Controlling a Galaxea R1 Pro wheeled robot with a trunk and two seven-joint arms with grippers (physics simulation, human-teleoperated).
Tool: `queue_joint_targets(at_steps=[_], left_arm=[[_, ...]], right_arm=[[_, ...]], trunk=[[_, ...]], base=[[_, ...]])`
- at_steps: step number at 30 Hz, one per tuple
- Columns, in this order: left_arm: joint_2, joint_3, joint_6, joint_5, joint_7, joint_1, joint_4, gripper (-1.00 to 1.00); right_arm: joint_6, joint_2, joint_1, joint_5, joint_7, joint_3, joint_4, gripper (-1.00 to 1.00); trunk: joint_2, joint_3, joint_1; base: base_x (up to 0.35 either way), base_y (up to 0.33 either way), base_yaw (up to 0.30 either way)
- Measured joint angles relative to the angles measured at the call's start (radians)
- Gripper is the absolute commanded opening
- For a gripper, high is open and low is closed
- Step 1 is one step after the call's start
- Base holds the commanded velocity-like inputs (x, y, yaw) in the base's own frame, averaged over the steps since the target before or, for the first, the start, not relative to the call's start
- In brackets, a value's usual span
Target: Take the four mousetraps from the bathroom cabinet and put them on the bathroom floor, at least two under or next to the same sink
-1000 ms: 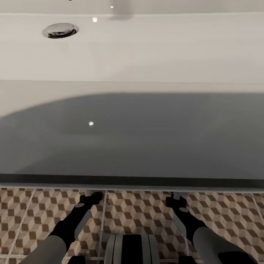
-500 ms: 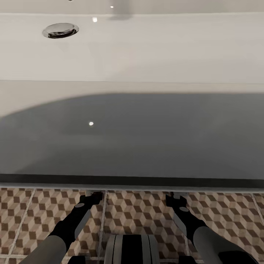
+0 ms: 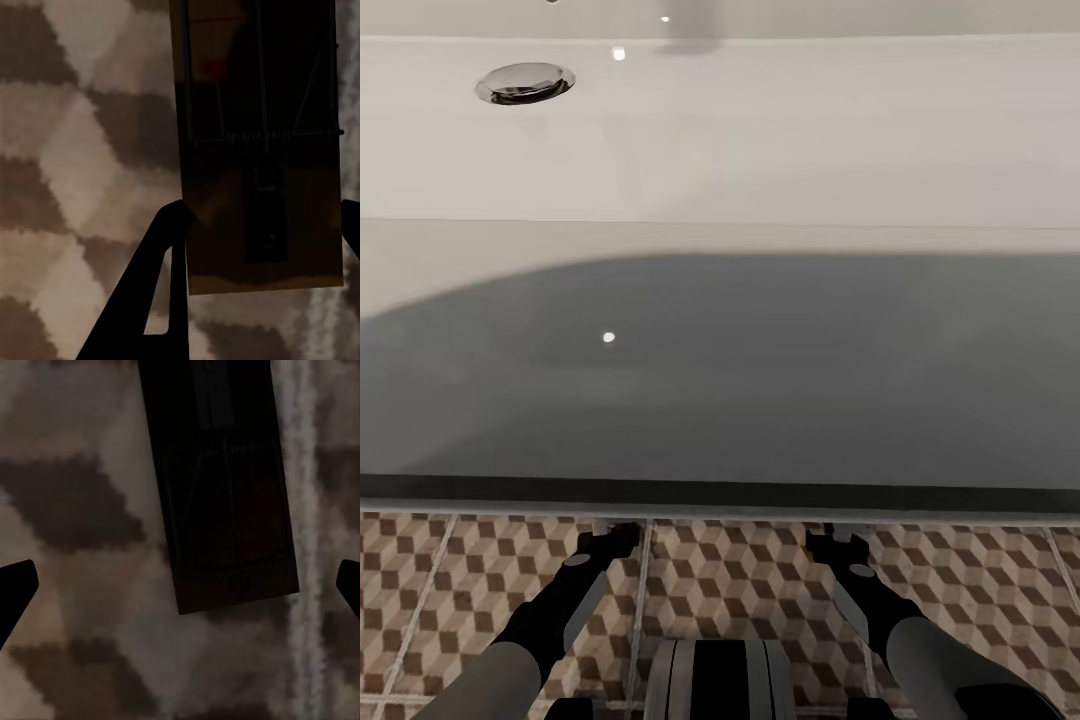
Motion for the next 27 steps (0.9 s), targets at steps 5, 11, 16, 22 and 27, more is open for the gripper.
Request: queue_joint_targets(at_steps=[5,11,16,22,27], left_arm=[[0.0,0.0,0.0,0.0,0.0,0.0,0.0,-1.0],[0.0,0.0,0.002,0.0,0.0,0.0,0.0,-1.0],[0.001,0.0,0.006,0.001,0.0,0.0,0.001,-1.0],[0.002,0.001,0.033,0.002,0.0,-0.009,0.007,-1.0],[0.001,0.001,0.048,0.004,0.0,-0.035,0.039,-1.0]], right_arm=[[0.0,0.0,0.0,0.0,0.0,0.0,0.001,1.0],[-0.001,-0.003,0.0,-0.002,0.0,0.0,0.001,1.0],[-0.001,-0.026,0.0,-0.004,-0.001,-0.002,0.003,1.0],[-0.002,-0.042,0.0,-0.004,0.001,-0.002,0.006,1.0],[-0.001,-0.044,0.0,-0.004,0.001,-0.003,0.006,1.0]], trunk=[[0.0,0.0,0.0],[0.0,0.0,0.0],[0.0,0.0,0.0],[0.0,0.0,0.0],[0.0,0.0,0.0]], base=[[0.0,0.0,0.0],[0.0,0.0,0.0],[0.0,0.0,0.0],[0.0,0.0,0.0],[0.0,0.0,0.0]])
